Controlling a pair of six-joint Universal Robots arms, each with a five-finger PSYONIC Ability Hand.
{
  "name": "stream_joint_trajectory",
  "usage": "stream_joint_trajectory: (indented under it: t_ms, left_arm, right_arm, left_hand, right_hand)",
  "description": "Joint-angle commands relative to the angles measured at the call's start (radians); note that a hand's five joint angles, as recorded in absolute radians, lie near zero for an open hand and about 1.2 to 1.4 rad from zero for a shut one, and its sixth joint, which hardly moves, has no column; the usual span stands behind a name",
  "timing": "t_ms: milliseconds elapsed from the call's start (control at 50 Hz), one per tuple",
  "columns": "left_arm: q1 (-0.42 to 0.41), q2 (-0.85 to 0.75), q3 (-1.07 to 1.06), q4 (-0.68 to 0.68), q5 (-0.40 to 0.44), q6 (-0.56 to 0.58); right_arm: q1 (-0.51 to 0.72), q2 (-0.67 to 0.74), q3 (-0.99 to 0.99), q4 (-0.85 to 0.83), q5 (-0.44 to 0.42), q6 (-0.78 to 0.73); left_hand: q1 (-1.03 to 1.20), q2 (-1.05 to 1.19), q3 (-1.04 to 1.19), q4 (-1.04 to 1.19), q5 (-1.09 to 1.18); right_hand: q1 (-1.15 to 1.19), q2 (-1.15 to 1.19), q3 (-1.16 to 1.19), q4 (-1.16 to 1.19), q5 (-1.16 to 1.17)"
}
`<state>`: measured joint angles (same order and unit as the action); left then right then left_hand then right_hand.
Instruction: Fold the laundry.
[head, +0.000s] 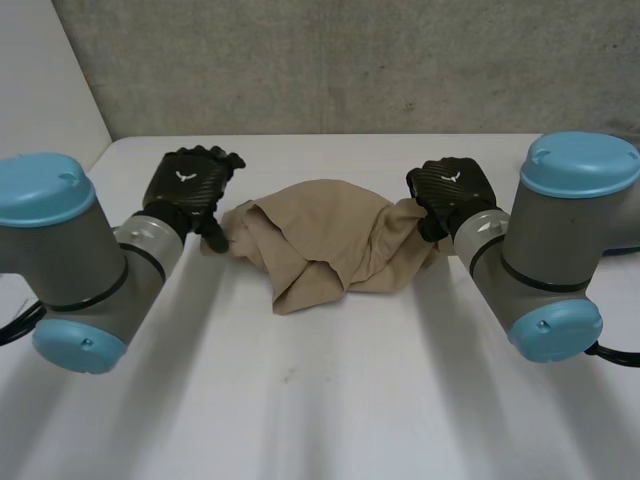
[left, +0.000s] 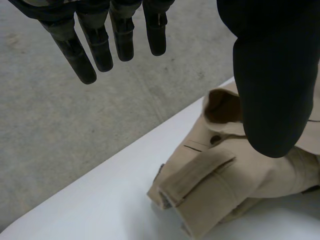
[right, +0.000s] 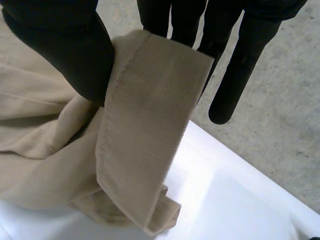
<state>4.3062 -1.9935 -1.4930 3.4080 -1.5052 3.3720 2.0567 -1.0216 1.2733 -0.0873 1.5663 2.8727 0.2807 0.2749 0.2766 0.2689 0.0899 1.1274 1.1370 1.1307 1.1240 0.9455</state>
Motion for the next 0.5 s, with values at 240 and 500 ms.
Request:
stream_joint_trajectory:
  t_ms: [240, 500]
  left_arm:
    - [-0.045, -0.27, 0.194, -0.021, -0.127, 0.178]
    - [0.009, -0.21, 0.261, 0.051, -0.237, 0.196]
  right_arm:
    - [-0.043, 0.005, 0.026, -0.011, -0.069, 0.004]
    - [-0.036, 0.001, 0.02, -0.008, -0.08, -0.003]
  left_hand:
    - [0.299, 0.305, 0.303, 0.311, 0.316]
    - [1.116, 1.121, 1.12, 1.127, 1.132]
  right_hand:
    - [0.269, 0.259, 0.266, 0.272, 0.276]
    - [-0.953, -0.962, -0.956, -0.949, -0.946]
